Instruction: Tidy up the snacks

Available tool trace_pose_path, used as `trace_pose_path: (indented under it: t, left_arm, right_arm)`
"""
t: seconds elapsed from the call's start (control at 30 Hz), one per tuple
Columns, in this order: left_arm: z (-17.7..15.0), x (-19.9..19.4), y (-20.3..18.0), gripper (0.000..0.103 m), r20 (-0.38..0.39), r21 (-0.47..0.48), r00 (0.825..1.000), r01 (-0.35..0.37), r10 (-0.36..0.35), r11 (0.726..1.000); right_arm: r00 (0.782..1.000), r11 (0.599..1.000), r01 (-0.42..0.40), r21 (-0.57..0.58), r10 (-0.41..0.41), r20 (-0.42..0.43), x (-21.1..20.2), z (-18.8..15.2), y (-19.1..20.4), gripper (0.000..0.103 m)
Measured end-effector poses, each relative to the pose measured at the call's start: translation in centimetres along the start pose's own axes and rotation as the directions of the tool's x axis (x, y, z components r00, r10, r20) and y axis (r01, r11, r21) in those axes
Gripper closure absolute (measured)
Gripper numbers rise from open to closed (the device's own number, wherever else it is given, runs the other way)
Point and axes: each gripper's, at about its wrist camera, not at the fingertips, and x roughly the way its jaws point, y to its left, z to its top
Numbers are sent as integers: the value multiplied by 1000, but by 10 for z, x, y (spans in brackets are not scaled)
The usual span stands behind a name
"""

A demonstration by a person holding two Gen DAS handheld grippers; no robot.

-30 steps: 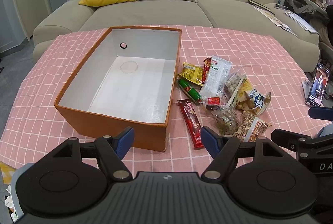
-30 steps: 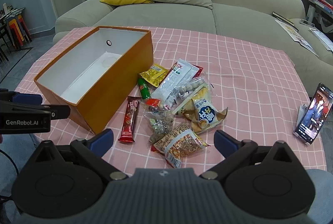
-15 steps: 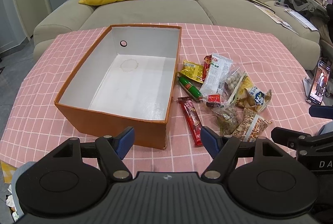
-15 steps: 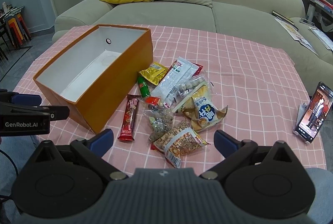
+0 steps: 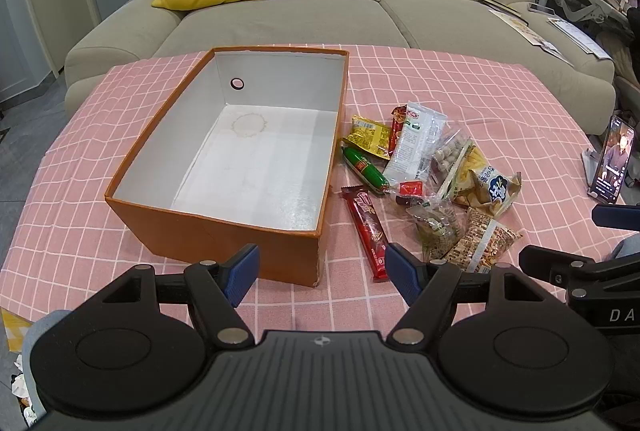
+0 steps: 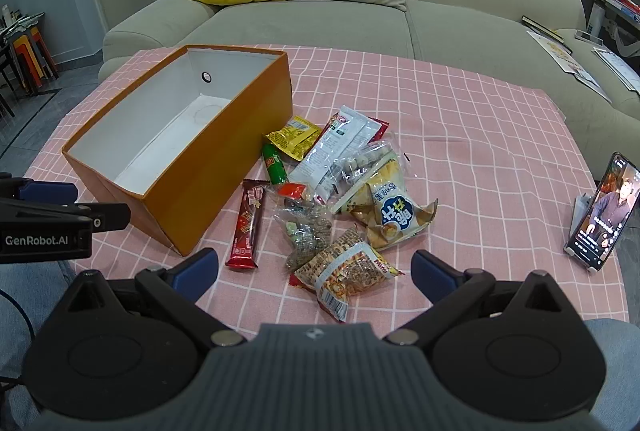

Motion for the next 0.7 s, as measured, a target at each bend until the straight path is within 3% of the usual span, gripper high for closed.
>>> trace_pose_path:
  t: [0.7]
  left_arm:
    - [-1, -2, 2, 19, 1, -12, 1000, -1, 1, 1000]
  right_arm:
    - [1000, 1000, 2, -7, -2, -3, 2, -1, 3, 4]
